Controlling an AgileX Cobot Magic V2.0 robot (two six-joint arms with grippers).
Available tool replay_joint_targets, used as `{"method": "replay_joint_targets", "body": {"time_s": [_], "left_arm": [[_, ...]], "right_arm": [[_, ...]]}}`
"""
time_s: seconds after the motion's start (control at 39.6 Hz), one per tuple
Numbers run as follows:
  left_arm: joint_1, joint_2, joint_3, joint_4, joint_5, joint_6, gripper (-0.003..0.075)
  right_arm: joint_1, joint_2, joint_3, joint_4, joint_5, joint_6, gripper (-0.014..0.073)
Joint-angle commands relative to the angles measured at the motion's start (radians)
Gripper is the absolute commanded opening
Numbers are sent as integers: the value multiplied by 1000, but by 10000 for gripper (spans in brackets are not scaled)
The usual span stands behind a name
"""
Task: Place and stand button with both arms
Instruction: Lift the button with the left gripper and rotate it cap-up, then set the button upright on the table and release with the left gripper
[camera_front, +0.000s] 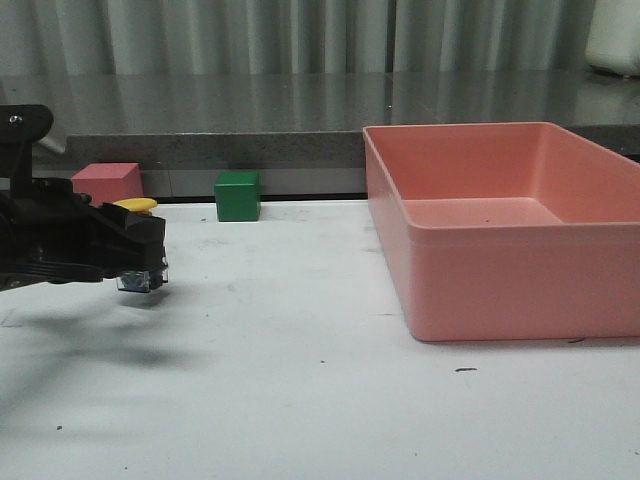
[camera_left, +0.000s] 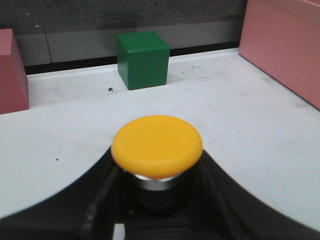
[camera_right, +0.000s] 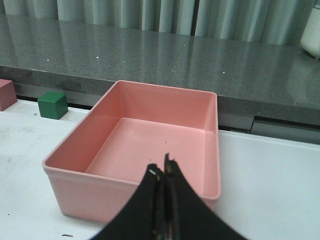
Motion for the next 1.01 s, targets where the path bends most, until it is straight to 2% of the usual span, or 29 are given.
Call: {"method": "replay_joint_targets", "body": {"time_s": [0.0,0.2,0.28,0.38,0.56,0.63,0.98], "left_arm": [[2,-14,-6,-10,-95,-3,138],[2,8,12,-10,-169,-3,144],[2,8,28,-10,-210,-1,177],[4,8,42,-10,-257,1,267],[4,8,51,-10,-282,1,503],[4,8,51,-10,-282,1,557],[4,-2,51,-5,-282,1,568]], "right_arm": [[-5,9,-26,-17,-86,-6,-62],[-5,9,-26,-17,-86,-6,-62],[-5,9,-26,-17,-86,-6,-62],[-5,9,-26,-17,-86,-6,-62],[-5,9,-26,-17,-86,-6,-62],[-5,9,-26,-17,-86,-6,-62],[-5,9,-26,-17,-86,-6,-62]]}}
